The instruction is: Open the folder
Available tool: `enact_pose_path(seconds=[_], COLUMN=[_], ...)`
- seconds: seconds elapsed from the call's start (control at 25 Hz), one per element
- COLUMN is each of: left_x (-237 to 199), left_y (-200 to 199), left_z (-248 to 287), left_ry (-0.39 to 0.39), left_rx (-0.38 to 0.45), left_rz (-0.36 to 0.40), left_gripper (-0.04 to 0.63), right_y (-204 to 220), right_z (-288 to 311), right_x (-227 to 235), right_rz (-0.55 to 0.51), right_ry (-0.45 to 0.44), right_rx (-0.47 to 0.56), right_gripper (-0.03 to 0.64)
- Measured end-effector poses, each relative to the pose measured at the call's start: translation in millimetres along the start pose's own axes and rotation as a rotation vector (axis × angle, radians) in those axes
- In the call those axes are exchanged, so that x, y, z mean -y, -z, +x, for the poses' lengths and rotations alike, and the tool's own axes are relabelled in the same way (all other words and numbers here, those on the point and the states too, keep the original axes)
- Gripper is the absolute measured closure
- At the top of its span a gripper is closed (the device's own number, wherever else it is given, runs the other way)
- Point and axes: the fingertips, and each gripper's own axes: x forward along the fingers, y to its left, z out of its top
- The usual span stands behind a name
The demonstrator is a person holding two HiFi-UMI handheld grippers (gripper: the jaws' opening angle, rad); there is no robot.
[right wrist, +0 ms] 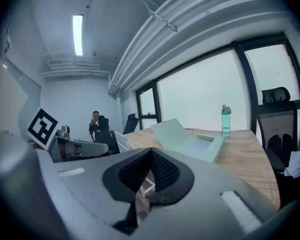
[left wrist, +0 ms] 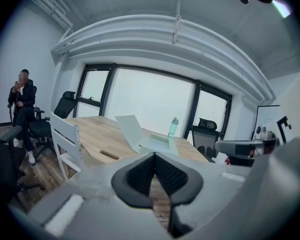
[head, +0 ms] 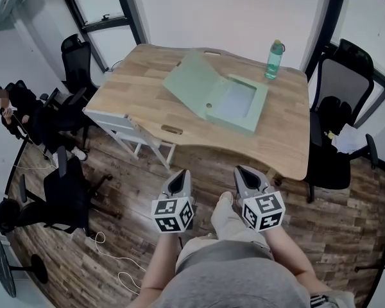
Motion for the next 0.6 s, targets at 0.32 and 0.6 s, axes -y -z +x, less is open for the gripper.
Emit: enact_pose_path(seconds=[0.32,0.6], left_x=[-0.1,-1.4], left_y=[1.0,2.8], left_z=[0.2,4.3], left_ry=[0.004,0.010], left_rx=[-0.005,-0.015], left_rz=[0.014,0.016], left_gripper=[0.591,0.591], right_y=[-4.8,-5.0], right_z=[-1.5,3.5], right_x=[-2.3,-2.4], right_rz=[-0.008,-0.010], right_ry=[-0.006,-0.016], right_rx=[0.014,0.015], right_gripper=[0.620,0.620])
